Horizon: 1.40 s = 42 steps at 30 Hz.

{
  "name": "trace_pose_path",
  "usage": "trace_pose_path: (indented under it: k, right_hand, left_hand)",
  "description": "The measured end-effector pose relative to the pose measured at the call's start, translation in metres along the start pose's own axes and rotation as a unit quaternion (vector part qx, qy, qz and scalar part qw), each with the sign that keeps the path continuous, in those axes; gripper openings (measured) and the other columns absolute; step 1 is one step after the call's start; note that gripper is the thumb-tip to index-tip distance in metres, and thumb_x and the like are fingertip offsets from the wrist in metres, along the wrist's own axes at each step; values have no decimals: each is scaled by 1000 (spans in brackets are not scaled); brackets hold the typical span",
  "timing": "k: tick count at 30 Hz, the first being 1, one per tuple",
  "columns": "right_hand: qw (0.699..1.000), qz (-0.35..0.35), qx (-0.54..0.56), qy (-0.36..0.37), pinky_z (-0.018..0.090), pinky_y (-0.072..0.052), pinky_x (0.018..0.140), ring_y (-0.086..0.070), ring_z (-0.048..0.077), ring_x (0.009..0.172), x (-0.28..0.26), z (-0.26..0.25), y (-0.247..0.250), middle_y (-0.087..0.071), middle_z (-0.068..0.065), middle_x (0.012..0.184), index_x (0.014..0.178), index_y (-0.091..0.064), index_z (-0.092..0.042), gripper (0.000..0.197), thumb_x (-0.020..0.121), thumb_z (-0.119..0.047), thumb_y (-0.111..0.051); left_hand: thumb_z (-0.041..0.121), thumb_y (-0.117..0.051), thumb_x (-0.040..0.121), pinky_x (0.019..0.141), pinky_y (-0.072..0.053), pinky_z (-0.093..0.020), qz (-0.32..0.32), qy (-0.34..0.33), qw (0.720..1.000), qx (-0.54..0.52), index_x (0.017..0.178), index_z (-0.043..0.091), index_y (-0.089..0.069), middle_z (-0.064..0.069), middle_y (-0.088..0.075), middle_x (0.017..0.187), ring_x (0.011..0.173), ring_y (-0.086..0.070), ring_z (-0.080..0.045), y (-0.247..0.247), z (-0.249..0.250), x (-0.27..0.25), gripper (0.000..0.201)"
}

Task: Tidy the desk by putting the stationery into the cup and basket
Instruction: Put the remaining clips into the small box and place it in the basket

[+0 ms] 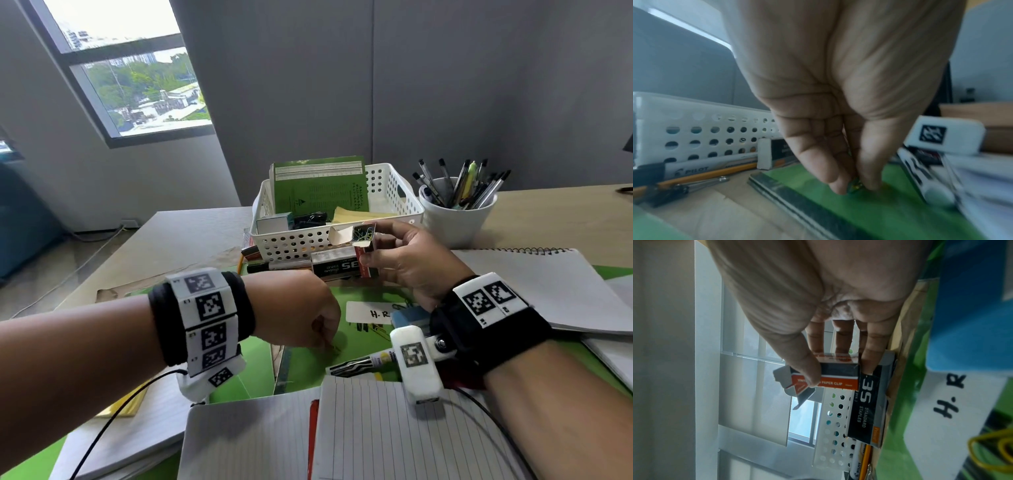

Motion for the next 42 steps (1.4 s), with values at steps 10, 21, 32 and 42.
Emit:
trace_pose_path:
  k: [10, 21, 32, 42]
  right_hand:
    - [1000, -8, -2, -1, 26, -58, 56, -75, 18, 76, 0, -1, -1, -77, 5, 89, 109, -68, -10, 41, 80, 19, -68]
    - [1000, -5, -11, -2, 29, -59, 58, -73, 27, 86, -2, -1, -1, -75, 16, 102, 111, -68, -8, 41, 79, 18, -69]
    - [997, -66, -25, 19, 45, -61, 79, -70, 32, 92, -8, -6, -17, -72, 18, 102, 110, -71, -11, 48, 77, 24, -68]
    - [998, -57, -15, 19, 46, -62, 79, -72, 29, 88, -5, -4, -12, -74, 14, 106, 115, -71, -10, 47, 77, 17, -73]
  left_hand:
    - [37, -57, 100, 86, -59, -35, 13, -1, 997, 78, 120, 34, -72, 13, -72, 113, 101, -68, -16, -8, 8, 8, 25]
    - [39, -53, 99, 76, -61, -35, -37, 63, 993, 97, 109, 19, -71, 1, -68, 93, 83, -66, -22, -20, 6, 9, 29]
    - [24, -77, 90, 59, -54, -23, 195, 196, 862, -426, 92, 5, -75, -5, -73, 72, 62, -63, -12, 91, -63, -8, 19]
    - [22, -85, 80, 67, -64, -27, 218, 191, 837, -463, 93, 2, -73, -9, -78, 77, 65, -73, -15, 98, -57, 5, 27]
Point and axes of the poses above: each hand's wrist, its own x-axis towards the middle knuckle, its own y-axis out of the back of the hand, z = x × y, the point moved 10 cm from there along x, towards the middle knuckle
